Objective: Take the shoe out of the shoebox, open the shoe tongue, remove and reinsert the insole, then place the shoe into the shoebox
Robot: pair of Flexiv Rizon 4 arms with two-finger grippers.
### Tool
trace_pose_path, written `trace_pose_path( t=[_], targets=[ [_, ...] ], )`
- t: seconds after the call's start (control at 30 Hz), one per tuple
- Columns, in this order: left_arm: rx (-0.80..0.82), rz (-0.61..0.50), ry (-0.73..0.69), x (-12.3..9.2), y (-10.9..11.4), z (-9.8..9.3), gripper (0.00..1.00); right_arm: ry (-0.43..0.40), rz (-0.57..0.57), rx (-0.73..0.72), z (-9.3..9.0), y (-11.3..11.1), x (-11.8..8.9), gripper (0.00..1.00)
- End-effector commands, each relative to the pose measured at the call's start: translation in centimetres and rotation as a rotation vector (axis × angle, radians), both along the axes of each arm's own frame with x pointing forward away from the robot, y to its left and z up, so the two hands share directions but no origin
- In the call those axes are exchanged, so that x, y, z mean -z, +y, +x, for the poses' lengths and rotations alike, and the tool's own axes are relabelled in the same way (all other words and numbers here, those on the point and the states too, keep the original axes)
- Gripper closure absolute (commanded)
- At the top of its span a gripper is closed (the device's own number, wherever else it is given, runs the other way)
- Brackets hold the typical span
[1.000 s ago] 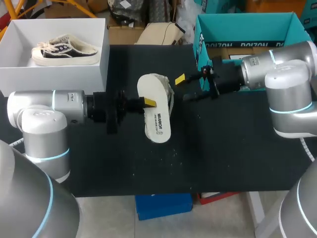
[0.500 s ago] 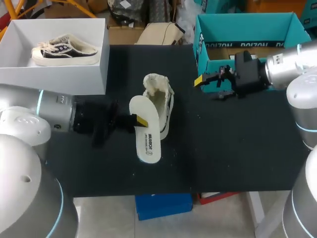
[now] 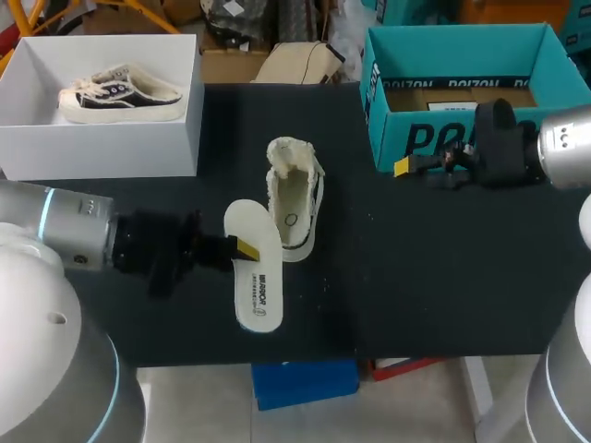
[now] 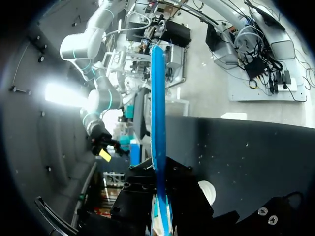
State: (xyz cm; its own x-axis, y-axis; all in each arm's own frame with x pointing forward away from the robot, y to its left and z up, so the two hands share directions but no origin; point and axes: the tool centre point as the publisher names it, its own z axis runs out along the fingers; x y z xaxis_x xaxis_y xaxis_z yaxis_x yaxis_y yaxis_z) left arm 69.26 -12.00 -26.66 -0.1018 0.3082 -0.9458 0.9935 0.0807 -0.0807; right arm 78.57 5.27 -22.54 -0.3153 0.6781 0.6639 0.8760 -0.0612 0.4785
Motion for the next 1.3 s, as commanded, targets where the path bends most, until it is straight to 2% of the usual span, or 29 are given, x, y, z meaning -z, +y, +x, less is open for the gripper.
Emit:
trace_pose_path(
  t=[0.03, 0.1, 0.13, 0.2, 0.27, 0.3, 0.7, 0.77, 1.0, 1.1, 1.3],
  targets=[
    [0.007, -0.008, -0.003, 0.0, 0.0, -0.4, 1.0, -0.008, 0.007, 0.007, -0.7, -0.5, -0.3, 0.0],
    [0.014, -0.018, -0.004, 0.0, -0.1, -0.4, 1.0, -0.008, 0.007, 0.007, -0.7, -0.5, -0.3, 0.0],
    [0.019, -0.022, -0.007, 0.0, -0.2, -0.5, 1.0, -0.087, -0.032, -0.035, -0.7, -0.6, 0.0, 0.0],
    [0.025, -0.027, -0.009, -0.1, -0.2, -0.5, 1.0, -0.178, -0.114, -0.073, -0.9, -0.8, 0.5, 0.0],
    [0.027, -0.03, -0.009, 0.0, -0.3, -0.5, 1.0, -0.302, -0.243, -0.123, -1.4, -1.0, 0.7, 0.0],
    [0.029, -0.032, -0.009, 0.0, -0.3, -0.5, 1.0, -0.378, -0.26, -0.134, -1.7, -1.1, 0.8, 0.0],
    [0.048, -0.055, 0.006, 0.5, -0.7, -0.7, 1.0, -0.378, -0.26, -0.134, -1.7, -1.1, 0.8, 0.0],
    [0.051, -0.056, 0.008, 0.5, -0.8, -0.8, 1.0, -0.397, -0.27, -0.145, -2.1, -0.8, 1.4, 0.0],
    [0.059, -0.054, 0.018, 1.0, -0.9, -1.0, 1.0, -0.52, -0.429, -0.155, -3.7, -1.8, 2.9, 0.0],
    [0.06, -0.054, 0.023, 1.2, -0.8, -1.1, 1.0, -0.54, -0.481, -0.141, -4.3, -2.1, 3.1, 0.0],
    [0.062, -0.053, 0.03, 1.5, -1.0, -1.3, 1.0, -0.54, -0.481, -0.141, -4.3, -2.1, 3.1, 0.0]
  ],
)
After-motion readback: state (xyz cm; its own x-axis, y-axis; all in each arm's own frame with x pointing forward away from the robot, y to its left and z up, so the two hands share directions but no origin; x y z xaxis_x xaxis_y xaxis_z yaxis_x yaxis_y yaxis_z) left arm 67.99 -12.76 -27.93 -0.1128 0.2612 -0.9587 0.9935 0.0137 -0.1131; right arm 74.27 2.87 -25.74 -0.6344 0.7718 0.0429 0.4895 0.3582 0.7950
